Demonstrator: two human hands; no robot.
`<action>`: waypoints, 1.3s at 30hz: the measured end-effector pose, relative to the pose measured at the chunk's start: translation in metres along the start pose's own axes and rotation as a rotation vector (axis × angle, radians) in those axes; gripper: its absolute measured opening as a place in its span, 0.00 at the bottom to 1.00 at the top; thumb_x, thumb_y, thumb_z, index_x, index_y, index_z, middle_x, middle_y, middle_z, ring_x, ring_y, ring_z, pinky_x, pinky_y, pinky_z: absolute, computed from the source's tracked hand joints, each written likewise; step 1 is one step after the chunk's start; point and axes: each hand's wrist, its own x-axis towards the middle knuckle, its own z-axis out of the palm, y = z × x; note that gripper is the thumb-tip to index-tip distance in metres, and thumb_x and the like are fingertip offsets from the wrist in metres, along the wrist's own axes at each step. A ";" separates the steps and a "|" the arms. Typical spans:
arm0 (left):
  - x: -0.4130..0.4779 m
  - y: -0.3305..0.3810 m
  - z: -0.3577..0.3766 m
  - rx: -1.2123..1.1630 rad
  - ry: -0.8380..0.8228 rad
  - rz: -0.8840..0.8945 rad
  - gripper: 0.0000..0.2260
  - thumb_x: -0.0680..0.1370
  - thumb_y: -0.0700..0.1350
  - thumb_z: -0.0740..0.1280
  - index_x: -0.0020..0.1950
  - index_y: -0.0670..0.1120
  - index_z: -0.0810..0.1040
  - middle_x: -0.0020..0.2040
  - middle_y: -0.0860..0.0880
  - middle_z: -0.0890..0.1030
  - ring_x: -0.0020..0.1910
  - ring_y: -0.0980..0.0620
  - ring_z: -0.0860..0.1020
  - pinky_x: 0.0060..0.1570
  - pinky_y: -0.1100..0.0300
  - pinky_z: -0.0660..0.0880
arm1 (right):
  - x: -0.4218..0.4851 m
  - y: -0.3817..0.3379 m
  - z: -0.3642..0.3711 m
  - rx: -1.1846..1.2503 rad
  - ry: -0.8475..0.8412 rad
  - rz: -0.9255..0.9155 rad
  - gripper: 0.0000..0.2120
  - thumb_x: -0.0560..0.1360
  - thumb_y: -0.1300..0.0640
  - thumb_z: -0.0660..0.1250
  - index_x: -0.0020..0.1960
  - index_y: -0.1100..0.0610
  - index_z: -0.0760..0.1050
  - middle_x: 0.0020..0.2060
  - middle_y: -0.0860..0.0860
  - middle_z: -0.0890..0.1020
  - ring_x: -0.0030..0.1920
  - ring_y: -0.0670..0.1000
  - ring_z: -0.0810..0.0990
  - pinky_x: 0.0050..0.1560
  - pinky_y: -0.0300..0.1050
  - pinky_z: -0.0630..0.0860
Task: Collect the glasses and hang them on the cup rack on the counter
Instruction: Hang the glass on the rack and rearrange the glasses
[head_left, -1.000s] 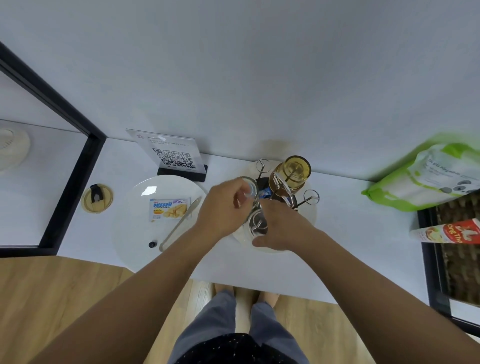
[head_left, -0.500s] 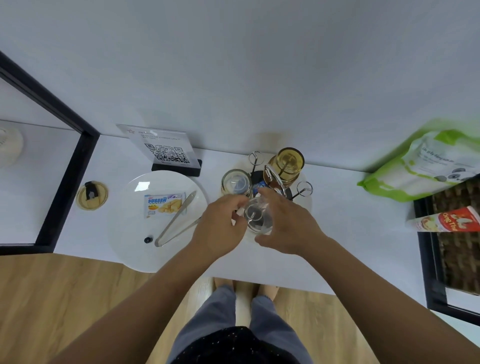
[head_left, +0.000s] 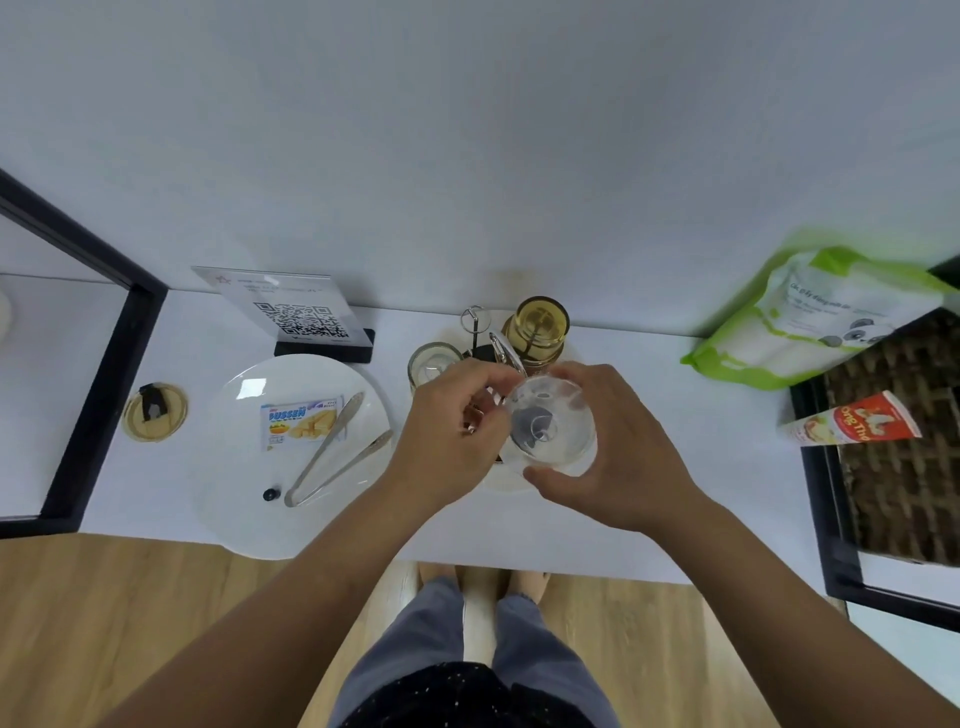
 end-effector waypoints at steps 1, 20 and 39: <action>0.000 -0.001 0.004 0.000 -0.008 -0.002 0.12 0.74 0.41 0.65 0.56 0.47 0.82 0.48 0.54 0.82 0.44 0.57 0.78 0.39 0.71 0.75 | -0.002 0.004 0.001 -0.006 0.007 0.012 0.40 0.60 0.40 0.75 0.68 0.51 0.67 0.59 0.48 0.75 0.56 0.49 0.74 0.52 0.43 0.73; 0.004 -0.045 0.047 0.476 -0.047 -0.086 0.09 0.77 0.43 0.69 0.56 0.51 0.84 0.44 0.49 0.85 0.42 0.51 0.76 0.44 0.50 0.79 | 0.008 0.058 0.055 0.003 -0.189 0.296 0.45 0.66 0.48 0.80 0.76 0.52 0.60 0.71 0.50 0.71 0.67 0.53 0.72 0.66 0.49 0.71; 0.002 -0.040 0.042 0.560 -0.049 -0.112 0.11 0.77 0.44 0.70 0.59 0.49 0.84 0.50 0.48 0.86 0.47 0.51 0.77 0.52 0.52 0.78 | 0.009 0.054 0.063 -0.183 -0.252 0.315 0.49 0.65 0.40 0.78 0.75 0.47 0.53 0.71 0.49 0.69 0.66 0.54 0.73 0.60 0.54 0.78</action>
